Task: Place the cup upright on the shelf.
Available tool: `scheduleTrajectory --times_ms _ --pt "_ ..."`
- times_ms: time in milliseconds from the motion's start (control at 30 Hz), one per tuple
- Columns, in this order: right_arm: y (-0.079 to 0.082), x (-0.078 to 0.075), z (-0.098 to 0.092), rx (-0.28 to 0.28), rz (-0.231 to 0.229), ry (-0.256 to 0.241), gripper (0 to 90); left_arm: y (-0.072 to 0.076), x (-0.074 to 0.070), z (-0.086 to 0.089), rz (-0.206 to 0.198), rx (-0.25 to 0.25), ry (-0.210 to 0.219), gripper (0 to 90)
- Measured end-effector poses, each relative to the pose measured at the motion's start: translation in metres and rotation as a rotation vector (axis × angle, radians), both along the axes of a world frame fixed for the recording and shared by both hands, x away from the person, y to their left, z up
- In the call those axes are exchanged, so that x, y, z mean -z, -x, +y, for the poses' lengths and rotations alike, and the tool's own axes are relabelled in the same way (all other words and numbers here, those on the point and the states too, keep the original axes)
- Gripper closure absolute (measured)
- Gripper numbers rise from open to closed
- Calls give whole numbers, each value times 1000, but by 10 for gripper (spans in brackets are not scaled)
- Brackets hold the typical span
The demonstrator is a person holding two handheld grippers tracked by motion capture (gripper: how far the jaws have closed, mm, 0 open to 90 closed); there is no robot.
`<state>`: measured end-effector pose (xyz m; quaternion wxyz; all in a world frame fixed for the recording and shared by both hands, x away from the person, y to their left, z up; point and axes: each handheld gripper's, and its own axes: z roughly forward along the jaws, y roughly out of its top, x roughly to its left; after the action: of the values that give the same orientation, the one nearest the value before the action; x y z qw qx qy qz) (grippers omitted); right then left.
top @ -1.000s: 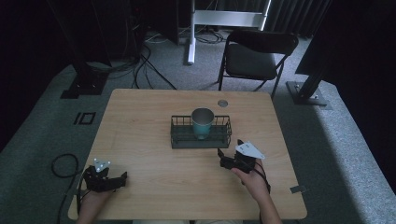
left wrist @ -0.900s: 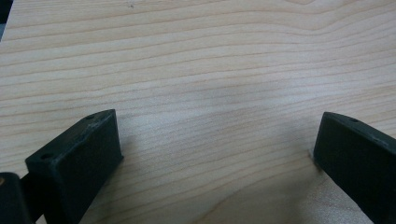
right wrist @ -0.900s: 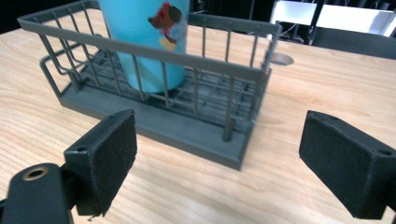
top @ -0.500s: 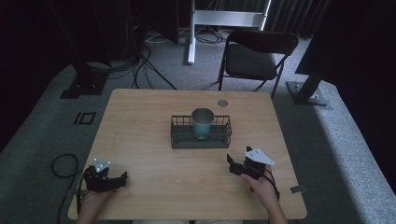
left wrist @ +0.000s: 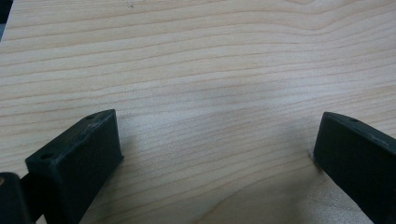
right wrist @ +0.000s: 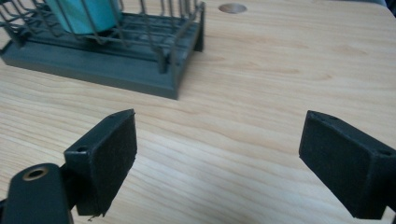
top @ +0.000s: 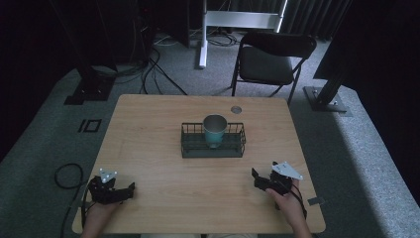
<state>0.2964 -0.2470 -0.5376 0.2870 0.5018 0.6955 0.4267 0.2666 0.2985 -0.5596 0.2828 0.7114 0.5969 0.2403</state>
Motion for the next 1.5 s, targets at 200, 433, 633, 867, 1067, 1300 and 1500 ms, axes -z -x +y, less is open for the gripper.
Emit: scheduleTrajectory --times_ms 200,433,633,867,1067,1300,1500 --pt "4 4 -14 28 32 -6 110 0 0 0 -1 0 1 14" --pt "10 6 -37 36 77 4 111 0 0 0 0 0 1 14" --pt "14 11 -43 -1 129 24 124 0 0 0 0 0 1 14" --pt "15 15 -48 -42 183 58 124 0 0 0 0 0 0 14" --pt "16 21 -51 -85 224 76 124 0 0 0 0 0 1 14" --pt "17 22 -50 -138 237 130 120 0 0 0 0 0 1 14" --pt "17 22 -49 -134 239 129 118 0 0 0 0 0 0 14"
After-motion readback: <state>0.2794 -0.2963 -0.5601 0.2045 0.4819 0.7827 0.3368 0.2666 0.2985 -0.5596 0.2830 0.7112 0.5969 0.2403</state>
